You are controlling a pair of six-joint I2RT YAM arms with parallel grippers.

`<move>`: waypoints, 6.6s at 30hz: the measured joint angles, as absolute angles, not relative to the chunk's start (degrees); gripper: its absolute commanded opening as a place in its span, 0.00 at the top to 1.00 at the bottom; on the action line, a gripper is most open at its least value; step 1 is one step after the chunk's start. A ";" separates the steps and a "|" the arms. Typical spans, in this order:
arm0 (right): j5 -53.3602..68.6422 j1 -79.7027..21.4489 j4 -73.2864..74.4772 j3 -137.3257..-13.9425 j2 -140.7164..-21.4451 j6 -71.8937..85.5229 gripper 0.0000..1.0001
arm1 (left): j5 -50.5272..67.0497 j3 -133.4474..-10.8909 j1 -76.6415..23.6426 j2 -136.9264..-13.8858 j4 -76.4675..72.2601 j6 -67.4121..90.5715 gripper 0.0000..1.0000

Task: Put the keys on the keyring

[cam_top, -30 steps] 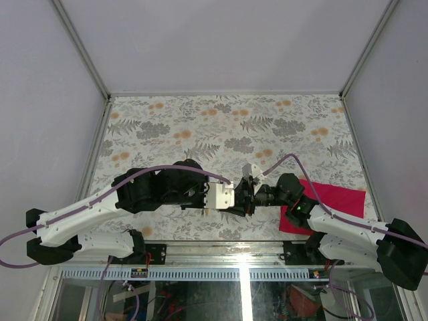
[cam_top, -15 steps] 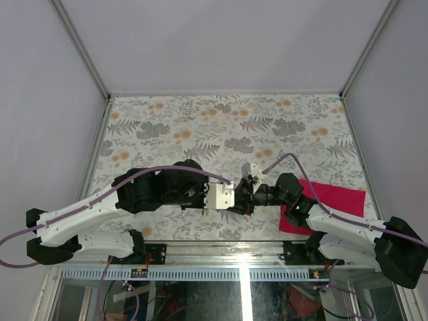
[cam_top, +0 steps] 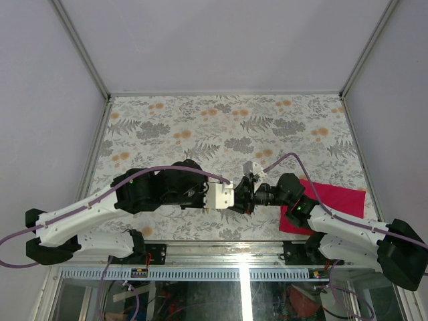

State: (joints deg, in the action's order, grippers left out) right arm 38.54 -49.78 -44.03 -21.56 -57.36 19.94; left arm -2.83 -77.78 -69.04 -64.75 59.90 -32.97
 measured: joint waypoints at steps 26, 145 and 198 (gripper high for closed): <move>38.33 -49.78 -48.45 -21.56 -60.71 23.44 0.96 | -3.79 -77.19 -69.04 -64.20 60.03 -33.08 1.00; 37.15 -49.84 23.29 -53.43 -55.35 7.49 1.00 | 7.14 -55.33 -69.14 -57.12 25.54 -27.55 0.91; 17.21 -49.89 3.88 -51.94 -47.18 25.32 0.63 | -15.49 -39.79 -69.14 -44.73 -10.68 -2.31 1.00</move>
